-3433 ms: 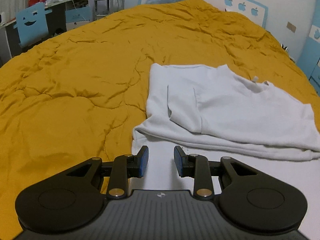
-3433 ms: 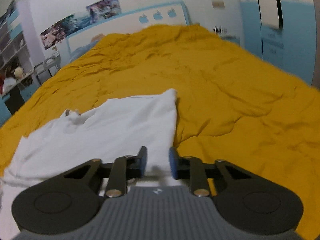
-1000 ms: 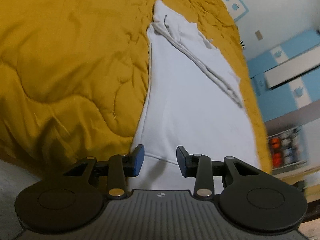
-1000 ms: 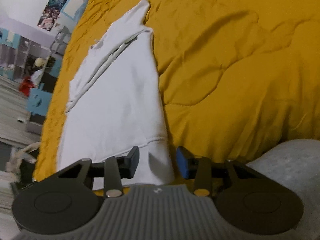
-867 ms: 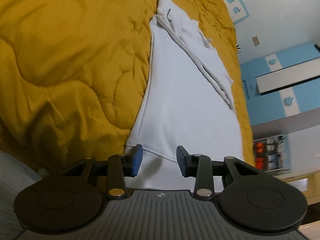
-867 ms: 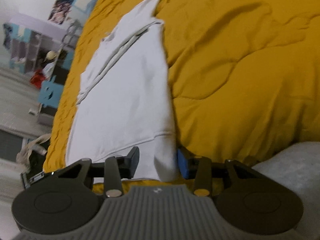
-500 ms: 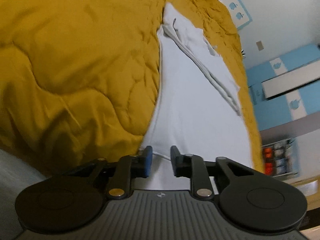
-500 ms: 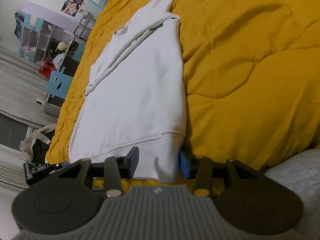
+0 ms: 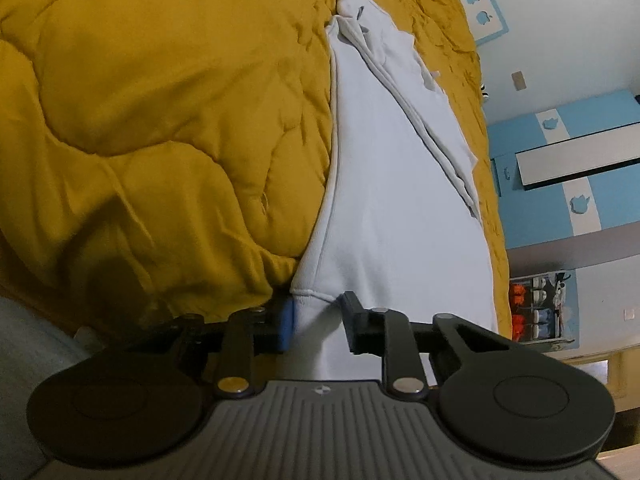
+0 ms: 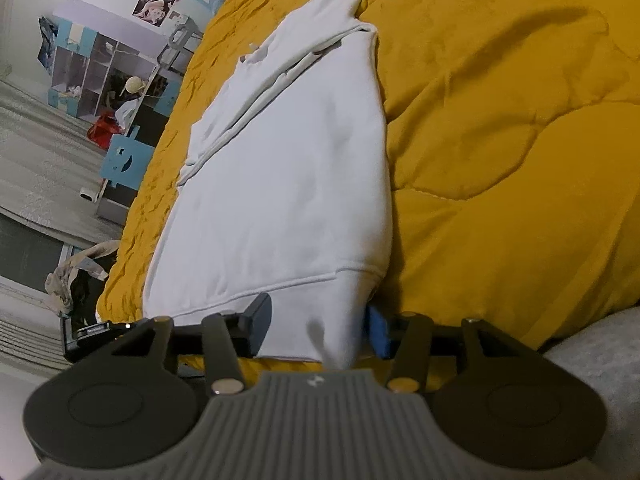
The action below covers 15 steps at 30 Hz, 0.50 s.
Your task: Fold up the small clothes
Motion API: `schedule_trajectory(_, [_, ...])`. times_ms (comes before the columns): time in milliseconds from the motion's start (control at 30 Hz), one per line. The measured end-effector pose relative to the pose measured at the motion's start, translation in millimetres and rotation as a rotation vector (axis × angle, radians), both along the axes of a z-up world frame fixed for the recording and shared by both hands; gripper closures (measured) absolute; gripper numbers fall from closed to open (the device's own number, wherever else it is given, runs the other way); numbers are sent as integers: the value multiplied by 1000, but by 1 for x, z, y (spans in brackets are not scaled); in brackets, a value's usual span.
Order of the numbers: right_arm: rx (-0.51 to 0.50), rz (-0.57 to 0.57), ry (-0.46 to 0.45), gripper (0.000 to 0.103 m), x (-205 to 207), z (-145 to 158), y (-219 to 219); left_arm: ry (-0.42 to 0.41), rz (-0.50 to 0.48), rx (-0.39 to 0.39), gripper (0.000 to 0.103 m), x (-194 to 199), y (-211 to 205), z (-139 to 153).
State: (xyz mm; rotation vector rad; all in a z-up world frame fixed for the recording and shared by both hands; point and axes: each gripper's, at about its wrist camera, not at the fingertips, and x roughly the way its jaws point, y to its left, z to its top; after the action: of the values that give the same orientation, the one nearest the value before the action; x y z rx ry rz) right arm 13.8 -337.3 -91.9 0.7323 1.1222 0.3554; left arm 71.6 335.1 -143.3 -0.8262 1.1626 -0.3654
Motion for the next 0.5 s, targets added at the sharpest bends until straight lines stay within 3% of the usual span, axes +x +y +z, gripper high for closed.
schedule_trajectory(100, [-25, -2, 10, 64, 2, -1, 2, 0, 35, -22, 91, -3, 1, 0])
schedule_trajectory(167, [-45, -9, 3, 78, 0, 0, 2, -61, 32, -8, 94, -8, -4, 8])
schedule_trajectory(200, [-58, -15, -6, 89, -2, 2, 2, -103, 27, -1, 94, -12, -6, 15])
schedule_trajectory(267, [-59, -30, -29, 98, -6, 5, 2, -170, 31, -47, 95, -18, -7, 27])
schedule_trajectory(400, [20, -84, -73, 100, -15, 12, -8, -275, 77, -163, 96, -23, -6, 49])
schedule_trajectory(500, [72, -127, -126, 100, -21, 17, -13, -330, 110, -186, 96, -19, -12, 62])
